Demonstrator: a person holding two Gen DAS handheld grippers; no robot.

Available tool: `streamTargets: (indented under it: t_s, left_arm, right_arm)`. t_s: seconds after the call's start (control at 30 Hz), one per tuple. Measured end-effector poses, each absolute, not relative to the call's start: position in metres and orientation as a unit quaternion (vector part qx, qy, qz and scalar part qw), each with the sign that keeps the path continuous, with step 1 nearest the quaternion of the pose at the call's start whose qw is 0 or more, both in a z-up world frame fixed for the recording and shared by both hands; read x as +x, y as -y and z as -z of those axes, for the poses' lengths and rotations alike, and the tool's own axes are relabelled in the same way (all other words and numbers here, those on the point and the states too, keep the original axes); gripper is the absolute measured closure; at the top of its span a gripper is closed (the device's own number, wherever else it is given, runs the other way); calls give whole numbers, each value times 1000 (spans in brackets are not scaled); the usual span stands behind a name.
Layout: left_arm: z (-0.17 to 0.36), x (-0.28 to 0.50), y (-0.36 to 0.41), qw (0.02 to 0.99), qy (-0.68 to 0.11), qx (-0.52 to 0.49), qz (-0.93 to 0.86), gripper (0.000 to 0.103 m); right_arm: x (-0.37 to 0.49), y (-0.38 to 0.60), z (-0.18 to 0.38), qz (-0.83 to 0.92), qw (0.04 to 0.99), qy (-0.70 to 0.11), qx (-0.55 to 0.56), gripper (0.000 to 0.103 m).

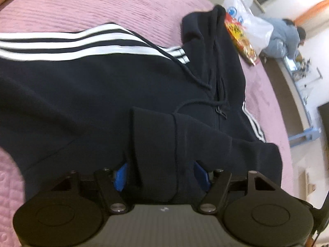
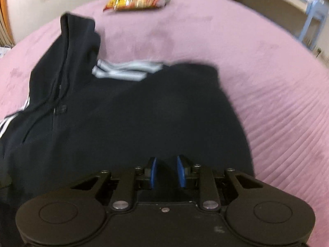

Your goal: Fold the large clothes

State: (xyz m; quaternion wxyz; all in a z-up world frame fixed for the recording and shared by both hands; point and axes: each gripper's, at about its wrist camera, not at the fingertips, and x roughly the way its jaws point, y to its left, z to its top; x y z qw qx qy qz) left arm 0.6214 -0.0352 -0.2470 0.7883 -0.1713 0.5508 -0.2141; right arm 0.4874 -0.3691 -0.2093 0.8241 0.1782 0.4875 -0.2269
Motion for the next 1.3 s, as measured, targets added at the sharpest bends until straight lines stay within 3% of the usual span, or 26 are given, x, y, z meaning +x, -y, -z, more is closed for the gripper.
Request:
streamTargets:
  t_s: [0.03, 0.07, 0.17, 0.33, 0.47, 0.5, 0.53, 0.6, 0.67, 0.77, 0.9, 0.97, 1.03, 1.17, 1.3]
  left_arm:
    - [246, 621, 43, 798, -547, -147, 206, 67]
    - [243, 621, 53, 811, -543, -107, 192, 81]
    - [227, 618, 66, 825, -522, -79, 200, 92]
    - [155, 622, 55, 861, -427, -120, 249, 92]
    - [128, 628, 30, 896, -390, -78, 198, 90]
    - [135, 632, 27, 898, -400, -47, 176, 83]
    - [151, 637, 26, 894, -424, -2, 145, 62]
    - [191, 646, 26, 870, -480, 67, 89, 52]
    - [215, 645, 22, 858, -500, 105, 42, 62]
    - [199, 626, 9, 883, -464, 51, 53, 59]
    - [182, 618, 17, 888, -437, -17, 142, 55]
    - [196, 626, 32, 871, -457, -15, 177, 56]
    - [222, 638, 45, 850, -491, -7, 189, 60]
    - [240, 640, 43, 847, -497, -9, 188, 65]
    - [237, 630, 43, 848, -494, 3, 194, 65]
  right_arm:
    - [486, 368, 212, 224, 824, -489, 176, 74]
    - [484, 367, 214, 220, 827, -488, 171, 74]
    - [478, 370, 209, 199, 833, -485, 177, 74]
    - [468, 381, 170, 167, 858, -439, 206, 73]
    - [462, 392, 143, 176, 876, -393, 216, 71]
    - [463, 397, 142, 184, 875, -387, 224, 71]
    - [465, 401, 144, 192, 873, -385, 228, 68]
    - [476, 408, 155, 219, 863, -399, 218, 67]
    - [490, 415, 172, 243, 850, -422, 201, 63]
    - [505, 420, 180, 231, 854, -423, 195, 64]
    - [533, 407, 175, 196, 882, -405, 140, 79]
    - [556, 407, 191, 209, 859, -452, 117, 98]
    - [573, 422, 213, 238, 830, -487, 129, 103]
    - [596, 459, 214, 305, 853, -416, 77, 101]
    - [582, 512, 200, 270, 836, -424, 220, 98]
